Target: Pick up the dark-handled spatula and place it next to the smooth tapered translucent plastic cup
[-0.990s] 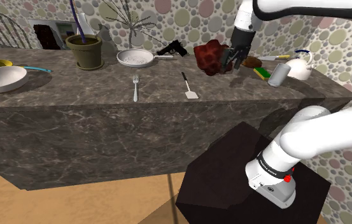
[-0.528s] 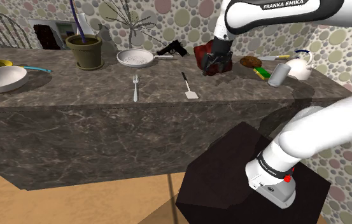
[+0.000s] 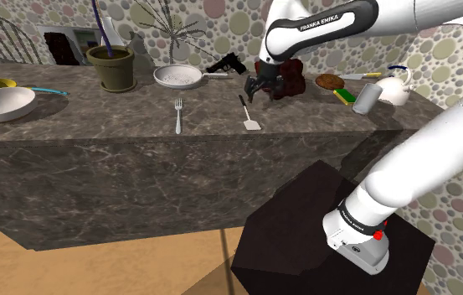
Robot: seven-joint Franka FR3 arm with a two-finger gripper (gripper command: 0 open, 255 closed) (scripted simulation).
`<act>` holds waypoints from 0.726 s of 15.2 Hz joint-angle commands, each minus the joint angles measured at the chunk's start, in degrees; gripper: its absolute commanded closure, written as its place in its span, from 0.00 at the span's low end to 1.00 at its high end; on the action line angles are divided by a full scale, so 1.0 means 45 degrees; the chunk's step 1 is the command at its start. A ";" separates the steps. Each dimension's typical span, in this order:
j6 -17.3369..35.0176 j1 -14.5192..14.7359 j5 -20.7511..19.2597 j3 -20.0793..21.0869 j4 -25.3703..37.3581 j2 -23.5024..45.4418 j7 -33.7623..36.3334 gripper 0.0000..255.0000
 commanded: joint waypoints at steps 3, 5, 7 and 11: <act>0.0826 -0.0192 -0.0298 -0.0020 0.1170 0.1868 0.1068 0.00; 0.1166 -0.0255 -0.0450 -0.0080 0.1828 0.2814 0.1580 0.00; 0.1443 -0.0301 -0.0590 -0.0170 0.2541 0.3753 0.2072 0.00; 0.1930 -0.0298 -0.0634 -0.0204 0.2451 0.4145 0.2145 0.00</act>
